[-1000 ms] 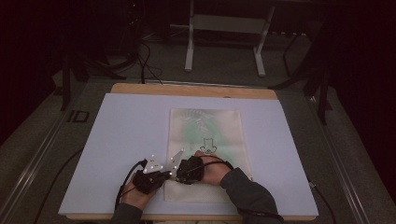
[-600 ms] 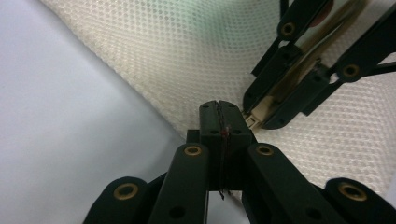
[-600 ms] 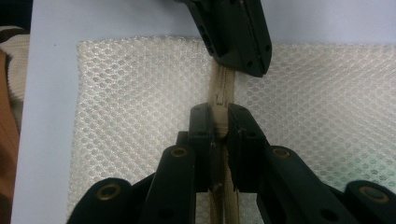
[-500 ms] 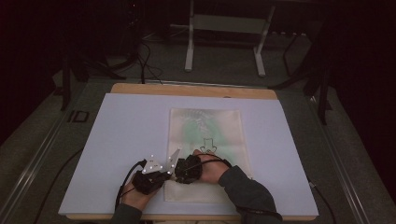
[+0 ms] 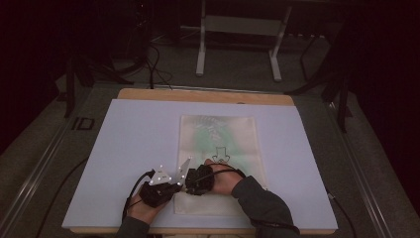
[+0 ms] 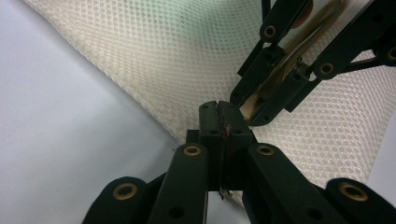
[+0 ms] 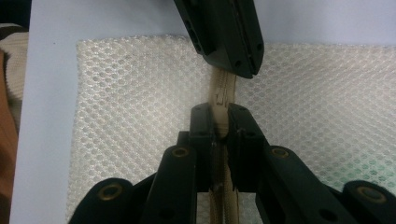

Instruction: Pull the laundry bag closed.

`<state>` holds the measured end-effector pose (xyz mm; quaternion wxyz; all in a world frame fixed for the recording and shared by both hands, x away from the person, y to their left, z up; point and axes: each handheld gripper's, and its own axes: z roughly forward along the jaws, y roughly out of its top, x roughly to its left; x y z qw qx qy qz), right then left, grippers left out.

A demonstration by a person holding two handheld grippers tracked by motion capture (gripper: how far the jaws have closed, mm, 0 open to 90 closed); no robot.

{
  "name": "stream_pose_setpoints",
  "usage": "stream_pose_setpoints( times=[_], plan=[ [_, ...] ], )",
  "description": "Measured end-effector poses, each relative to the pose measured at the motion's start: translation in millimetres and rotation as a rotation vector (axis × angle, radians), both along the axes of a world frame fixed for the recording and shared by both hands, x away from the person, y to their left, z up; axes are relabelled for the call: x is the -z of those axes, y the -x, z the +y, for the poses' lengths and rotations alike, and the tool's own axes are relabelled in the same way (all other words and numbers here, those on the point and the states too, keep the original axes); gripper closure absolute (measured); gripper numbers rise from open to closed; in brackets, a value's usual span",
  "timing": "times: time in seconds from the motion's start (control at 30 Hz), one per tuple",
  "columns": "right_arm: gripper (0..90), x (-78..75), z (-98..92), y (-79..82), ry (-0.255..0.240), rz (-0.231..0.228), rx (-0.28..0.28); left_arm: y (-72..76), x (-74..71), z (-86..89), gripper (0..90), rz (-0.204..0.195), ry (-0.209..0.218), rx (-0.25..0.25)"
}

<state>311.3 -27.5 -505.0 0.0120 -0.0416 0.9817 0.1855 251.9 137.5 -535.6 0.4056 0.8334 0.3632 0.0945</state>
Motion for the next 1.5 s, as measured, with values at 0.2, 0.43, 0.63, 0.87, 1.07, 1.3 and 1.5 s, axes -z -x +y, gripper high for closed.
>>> stream_pose_setpoints(
  times=[0.2, 0.43, 0.63, 0.87, 1.07, 1.3, 1.5],
  plan=[
    [81.7, -0.4, 1.3, 0.6, 0.010, -0.011, -0.010, -1.5, 1.5, -2.3, 89.3, 0.016, -0.011, -0.004],
    [81.8, -1.7, 2.7, 0.7, 0.032, -0.015, -0.019, -3.2, 2.1, -1.4, 89.4, 0.039, 0.005, -0.009],
    [82.0, -2.2, 2.6, 1.4, 0.039, -0.016, -0.017, -3.4, 2.2, -1.5, 89.4, 0.044, 0.007, -0.009],
    [82.1, -2.4, 2.3, 2.1, 0.040, -0.021, -0.017, -3.4, 2.2, -1.4, 89.5, 0.046, 0.009, -0.009],
    [82.2, -3.3, 0.6, 2.5, 0.050, -0.025, -0.019, -3.8, 2.3, -0.8, 89.5, 0.050, 0.011, -0.009],
    [82.2, -4.0, -4.6, 1.8, 0.053, -0.019, -0.015, -3.7, 2.4, -0.7, 89.5, 0.051, 0.012, -0.010],
    [82.2, -4.9, -10.7, 1.6, 0.053, -0.012, -0.006, -3.8, 2.3, -0.2, 89.5, 0.052, 0.008, -0.007]
  ],
)
